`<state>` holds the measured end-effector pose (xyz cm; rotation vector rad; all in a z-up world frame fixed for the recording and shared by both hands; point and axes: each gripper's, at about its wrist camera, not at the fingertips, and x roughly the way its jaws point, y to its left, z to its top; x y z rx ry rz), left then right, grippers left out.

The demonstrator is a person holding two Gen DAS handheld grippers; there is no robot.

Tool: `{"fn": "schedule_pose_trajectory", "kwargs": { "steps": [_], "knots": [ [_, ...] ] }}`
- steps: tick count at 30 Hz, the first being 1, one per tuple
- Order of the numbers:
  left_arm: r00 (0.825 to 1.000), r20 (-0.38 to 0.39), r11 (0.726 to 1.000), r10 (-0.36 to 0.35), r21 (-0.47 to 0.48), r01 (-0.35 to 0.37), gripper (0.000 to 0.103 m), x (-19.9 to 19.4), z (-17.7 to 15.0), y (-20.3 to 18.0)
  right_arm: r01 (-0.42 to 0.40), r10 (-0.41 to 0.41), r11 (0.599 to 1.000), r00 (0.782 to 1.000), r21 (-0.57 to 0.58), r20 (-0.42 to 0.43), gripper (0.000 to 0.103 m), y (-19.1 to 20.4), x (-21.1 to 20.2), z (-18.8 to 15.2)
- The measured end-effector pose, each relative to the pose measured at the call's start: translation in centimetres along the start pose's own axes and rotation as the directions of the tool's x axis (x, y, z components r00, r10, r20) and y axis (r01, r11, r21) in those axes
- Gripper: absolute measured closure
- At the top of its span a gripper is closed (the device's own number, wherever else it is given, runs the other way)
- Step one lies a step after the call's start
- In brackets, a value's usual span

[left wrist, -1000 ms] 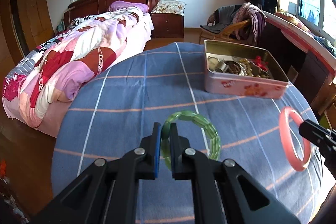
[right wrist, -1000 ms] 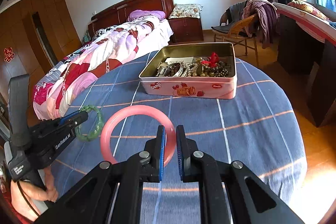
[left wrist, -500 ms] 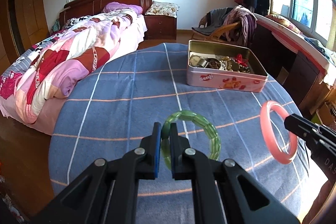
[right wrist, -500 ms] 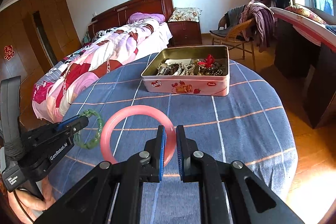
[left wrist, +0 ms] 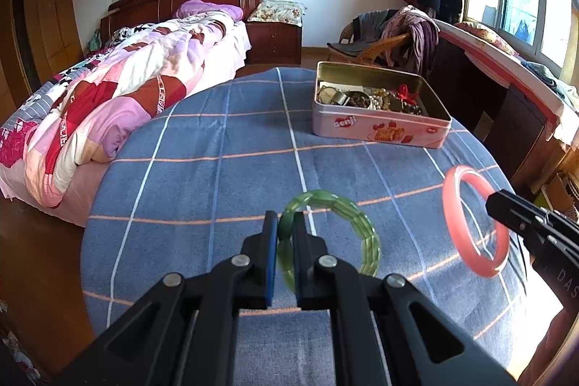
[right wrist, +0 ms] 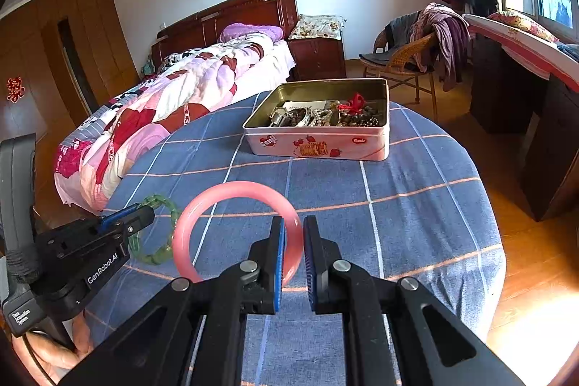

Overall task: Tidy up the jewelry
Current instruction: 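Lift both held bangles off the cloth and carry them toward the pink tin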

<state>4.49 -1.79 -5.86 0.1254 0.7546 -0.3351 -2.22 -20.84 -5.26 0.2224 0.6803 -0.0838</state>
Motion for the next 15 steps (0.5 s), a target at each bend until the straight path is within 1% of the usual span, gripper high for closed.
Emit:
{"fn": "schedule_pose_trajectory", "kwargs": {
  "steps": [7,15],
  "knots": [
    [1.000,-0.018,1.000,0.002,0.000,-0.002,0.095,0.5,-0.1,0.1,-0.013,0.013,1.000,1.000,0.001,-0.017,0.093,-0.1,0.4,-0.1],
    [0.999,-0.036,1.000,-0.025,0.011,0.026,0.094,1.2,0.0,-0.6,0.025,-0.025,1.000,0.999,-0.007,-0.029,0.093,-0.9,0.9,-0.1]
  ]
}}
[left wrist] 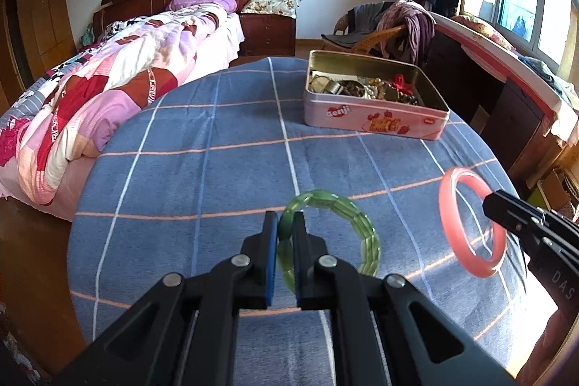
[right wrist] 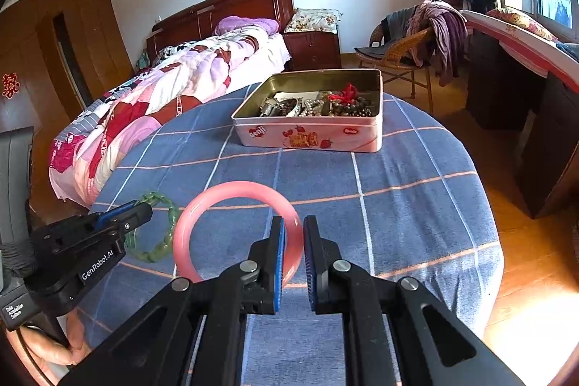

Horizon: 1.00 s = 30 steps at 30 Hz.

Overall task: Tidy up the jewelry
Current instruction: 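Lift both held bangles off the cloth and carry them toward the pink tin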

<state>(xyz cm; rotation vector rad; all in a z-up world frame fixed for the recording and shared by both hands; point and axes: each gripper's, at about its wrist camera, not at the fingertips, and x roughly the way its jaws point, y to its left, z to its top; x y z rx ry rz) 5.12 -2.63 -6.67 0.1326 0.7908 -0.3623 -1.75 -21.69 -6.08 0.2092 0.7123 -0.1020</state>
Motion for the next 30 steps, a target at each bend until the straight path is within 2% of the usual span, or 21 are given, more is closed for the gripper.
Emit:
{"fn": "schedule_pose_trajectory", "kwargs": {
  "steps": [16,30],
  "knots": [
    [1.000,0.007,0.999,-0.002,0.038,0.002,0.095,-0.2,0.8,-1.3,0.060,-0.060,0.998,0.998,-0.001,-0.001,0.093,-1.8,-0.7,-0.2],
    [0.996,0.005,0.995,-0.085,0.057,0.085,0.095,-0.2,1.5,-3.3,0.071,-0.071,0.997,0.997,0.012,0.011,0.093,-2.4,-1.1,0.5]
  ]
}}
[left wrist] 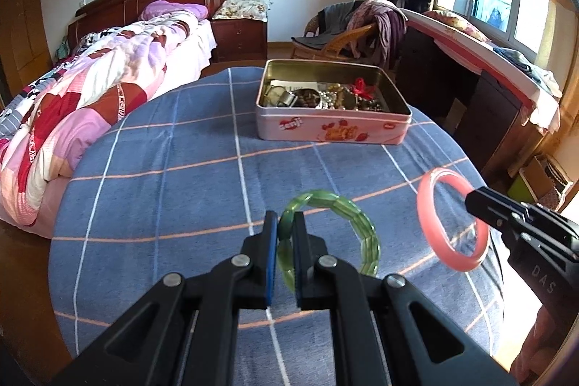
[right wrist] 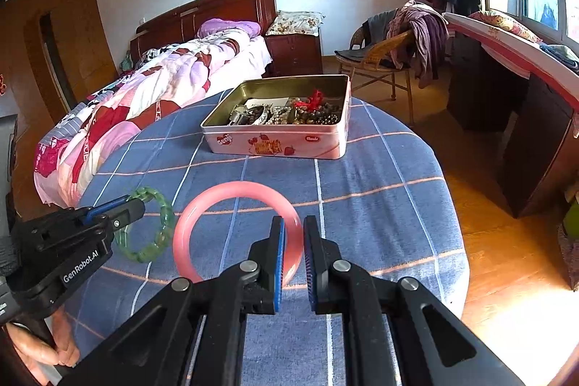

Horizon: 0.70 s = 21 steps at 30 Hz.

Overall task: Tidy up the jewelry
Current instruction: 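Lift both held bangles off the cloth and carry them toward the pink tin, then lower the green and pink bangles into the pink tin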

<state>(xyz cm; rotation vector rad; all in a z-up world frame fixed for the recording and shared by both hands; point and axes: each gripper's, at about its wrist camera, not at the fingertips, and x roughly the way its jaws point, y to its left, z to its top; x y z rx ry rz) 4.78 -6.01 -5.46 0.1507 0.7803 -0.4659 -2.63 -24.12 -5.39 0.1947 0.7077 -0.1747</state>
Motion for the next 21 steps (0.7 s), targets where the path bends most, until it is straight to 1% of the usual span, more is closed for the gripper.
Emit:
{"fn": "schedule_pose_trajectory", "kwargs": {
  "steps": [4,7,12,16,18,21],
  "knots": [
    [1.000,-0.006,1.000,-0.013,0.005,0.013,0.095,0.2,0.1,-0.4,0.010,-0.010,1.000,1.000,-0.001,0.006,0.093,-0.2,-0.1,0.2],
    [0.999,-0.010,0.999,-0.049,-0.011,0.049,0.095,0.3,0.5,-0.7,0.019,-0.019,1.000,1.000,-0.001,0.015,0.093,-0.5,-0.3,0.4],
    [0.996,0.010,0.996,-0.087,0.005,0.086,0.094,0.2,1.5,-1.7,0.031,-0.032,0.999,0.999,0.009,0.037,0.093,-1.1,-0.7,1.2],
    [0.997,0.025,0.997,-0.075,0.031,0.074,0.094,0.5,2.5,-2.5,0.046,-0.047,0.999,0.998,0.019,0.049,0.093,-1.7,-0.5,2.1],
    [0.998,0.029,0.997,-0.056,0.047,0.054,0.095,1.0,3.1,-2.7,0.049,-0.050,0.998,0.997,0.024,0.053,0.093,-2.0,-0.3,2.6],
    [0.998,0.033,0.998,-0.046,0.040,0.044,0.095,1.7,4.3,-2.3,0.056,-0.058,0.998,0.996,0.036,0.067,0.093,-2.4,0.0,3.7]
  ]
}}
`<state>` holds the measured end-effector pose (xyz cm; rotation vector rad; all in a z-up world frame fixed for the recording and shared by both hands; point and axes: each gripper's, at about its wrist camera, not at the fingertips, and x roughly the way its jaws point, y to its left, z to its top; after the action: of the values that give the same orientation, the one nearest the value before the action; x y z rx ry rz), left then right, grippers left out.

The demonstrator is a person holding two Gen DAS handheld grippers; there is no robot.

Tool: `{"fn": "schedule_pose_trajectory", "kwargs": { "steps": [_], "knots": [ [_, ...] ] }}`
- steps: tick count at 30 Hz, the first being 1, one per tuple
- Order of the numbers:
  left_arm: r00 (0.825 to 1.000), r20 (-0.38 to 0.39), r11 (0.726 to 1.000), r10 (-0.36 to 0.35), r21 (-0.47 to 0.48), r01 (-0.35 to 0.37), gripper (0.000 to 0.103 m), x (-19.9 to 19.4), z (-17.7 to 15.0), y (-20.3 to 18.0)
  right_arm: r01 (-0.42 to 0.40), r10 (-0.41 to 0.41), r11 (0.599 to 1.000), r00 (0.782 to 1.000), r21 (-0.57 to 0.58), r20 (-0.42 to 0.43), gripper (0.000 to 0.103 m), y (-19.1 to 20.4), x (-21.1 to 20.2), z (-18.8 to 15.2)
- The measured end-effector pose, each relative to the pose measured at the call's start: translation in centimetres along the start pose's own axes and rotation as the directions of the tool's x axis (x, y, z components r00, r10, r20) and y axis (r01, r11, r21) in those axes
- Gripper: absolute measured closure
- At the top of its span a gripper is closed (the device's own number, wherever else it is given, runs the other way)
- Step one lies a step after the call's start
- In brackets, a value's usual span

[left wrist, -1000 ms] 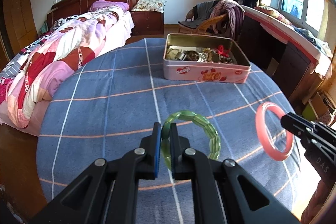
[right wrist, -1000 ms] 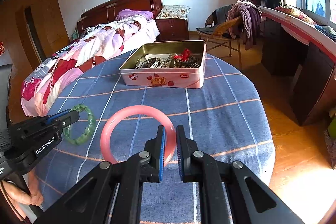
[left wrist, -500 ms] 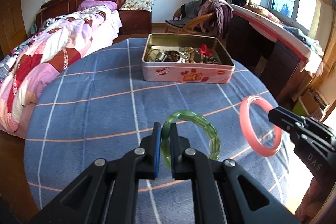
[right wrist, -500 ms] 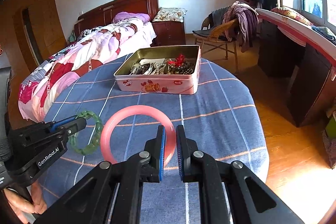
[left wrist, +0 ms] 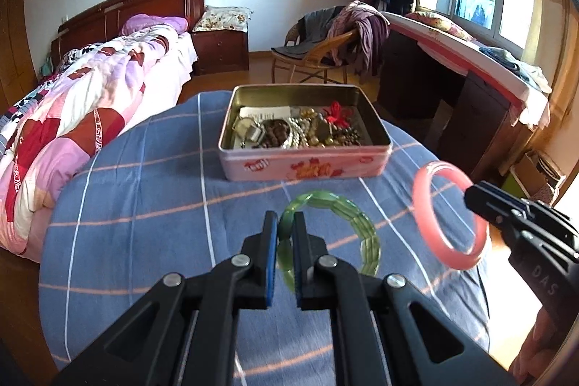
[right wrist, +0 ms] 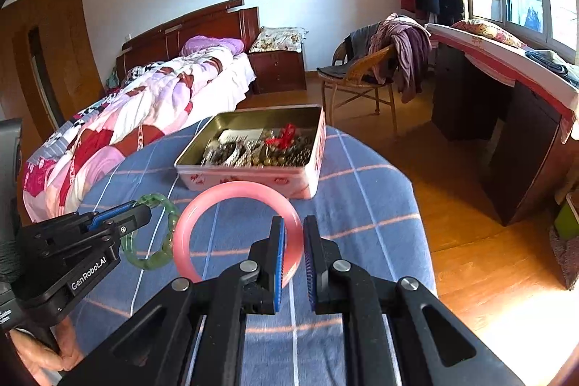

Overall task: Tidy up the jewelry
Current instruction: 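Lower the green and pink bangles into the pink tin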

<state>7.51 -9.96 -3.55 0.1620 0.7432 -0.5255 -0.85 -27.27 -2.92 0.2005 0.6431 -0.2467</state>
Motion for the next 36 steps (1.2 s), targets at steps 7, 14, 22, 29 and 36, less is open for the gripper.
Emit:
{"fn": "schedule_pose_trajectory", "kwargs": {
  "steps": [7,14,22,29,36],
  "knots": [
    [1.000,0.017,1.000,-0.003,-0.029,0.003,0.095,1.2,1.9,0.9,-0.004,0.004,1.000,1.000,-0.005,0.025,0.093,0.5,1.2,2.1],
    [0.999,0.015,0.995,-0.052,-0.089,0.053,0.095,3.0,3.0,2.1,-0.011,0.011,1.000,1.000,0.015,0.005,0.093,0.6,3.4,3.5],
    [0.998,0.031,0.994,-0.051,-0.097,0.053,0.095,5.1,6.0,2.4,-0.008,0.008,0.998,1.000,0.062,-0.009,0.093,0.2,7.8,6.2],
    [0.999,0.031,0.997,-0.018,-0.074,0.020,0.095,7.1,7.5,2.2,0.001,-0.001,0.998,1.000,0.066,-0.004,0.093,0.1,9.6,7.5],
    [1.000,0.021,0.999,0.016,-0.044,-0.015,0.094,8.9,8.5,2.0,0.036,-0.036,0.998,0.999,0.059,-0.008,0.093,-0.2,11.9,8.7]
  ]
}}
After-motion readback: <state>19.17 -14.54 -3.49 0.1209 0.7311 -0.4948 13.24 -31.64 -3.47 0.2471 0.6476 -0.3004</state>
